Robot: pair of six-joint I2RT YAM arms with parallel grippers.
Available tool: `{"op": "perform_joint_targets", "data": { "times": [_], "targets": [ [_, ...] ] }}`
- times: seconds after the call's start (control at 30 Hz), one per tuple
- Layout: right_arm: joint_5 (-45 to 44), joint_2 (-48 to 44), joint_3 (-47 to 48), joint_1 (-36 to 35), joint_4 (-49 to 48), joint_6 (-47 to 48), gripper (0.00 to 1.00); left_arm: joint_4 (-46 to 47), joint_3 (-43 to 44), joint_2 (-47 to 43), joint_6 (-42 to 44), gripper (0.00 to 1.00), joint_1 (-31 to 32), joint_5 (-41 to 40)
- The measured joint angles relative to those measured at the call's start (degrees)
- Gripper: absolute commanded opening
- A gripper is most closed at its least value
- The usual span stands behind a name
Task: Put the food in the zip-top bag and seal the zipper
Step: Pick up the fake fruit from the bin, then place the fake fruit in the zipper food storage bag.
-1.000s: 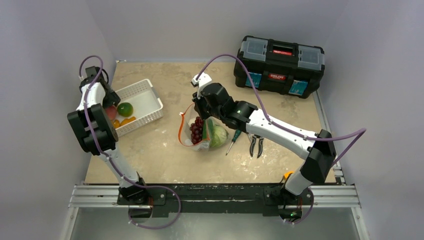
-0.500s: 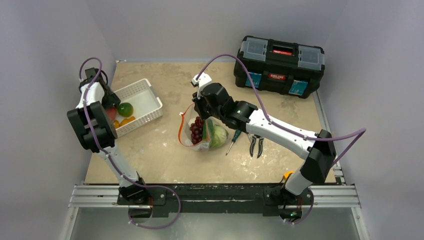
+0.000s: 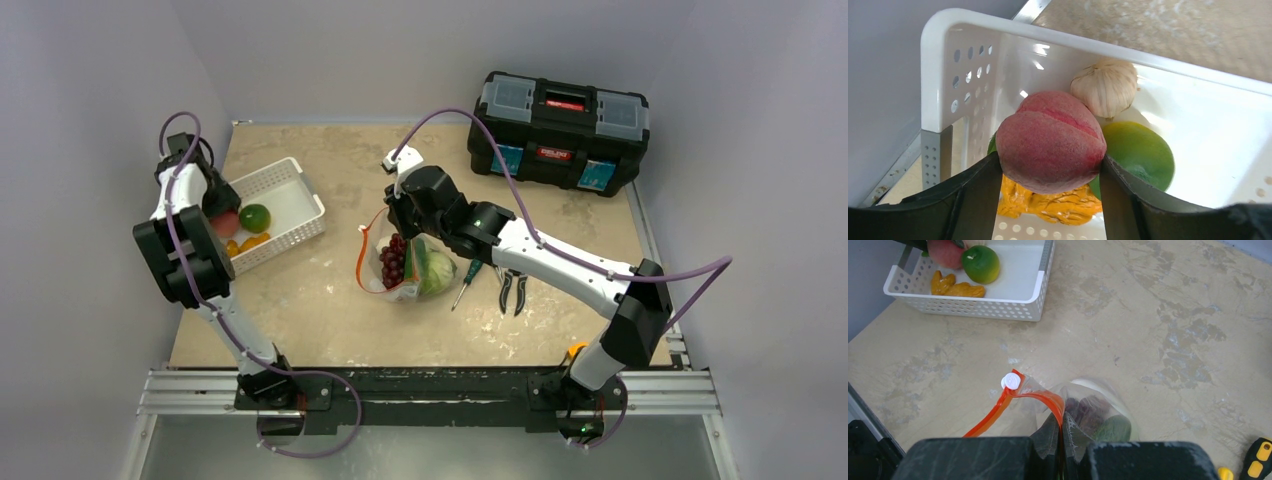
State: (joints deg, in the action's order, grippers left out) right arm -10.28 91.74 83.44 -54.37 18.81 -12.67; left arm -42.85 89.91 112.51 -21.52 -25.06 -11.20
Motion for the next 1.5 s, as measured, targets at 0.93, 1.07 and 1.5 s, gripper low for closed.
{"op": "perform_joint_targets", "data": {
  "times": [0.93, 1.07, 1.5],
  "targets": [
    [6.95, -1.46, -3.28, 9.16, -3.65, -9.60, 0.00, 34.71, -21.84, -34.27, -8.02, 0.05, 18.60, 59.30],
    [13.64, -1.92, -5.88, 14.32, -6.03, -12.96, 0.00, 42.38, -22.97, -37.11, -8.33, 0.05, 21.55, 65.16],
    [26.80, -1.95, -9.53, 23.89, -10.45, -19.37, 0.00, 24.59, -17.55, -37.44, 13.16, 0.05, 43.80, 64.04]
  ]
}}
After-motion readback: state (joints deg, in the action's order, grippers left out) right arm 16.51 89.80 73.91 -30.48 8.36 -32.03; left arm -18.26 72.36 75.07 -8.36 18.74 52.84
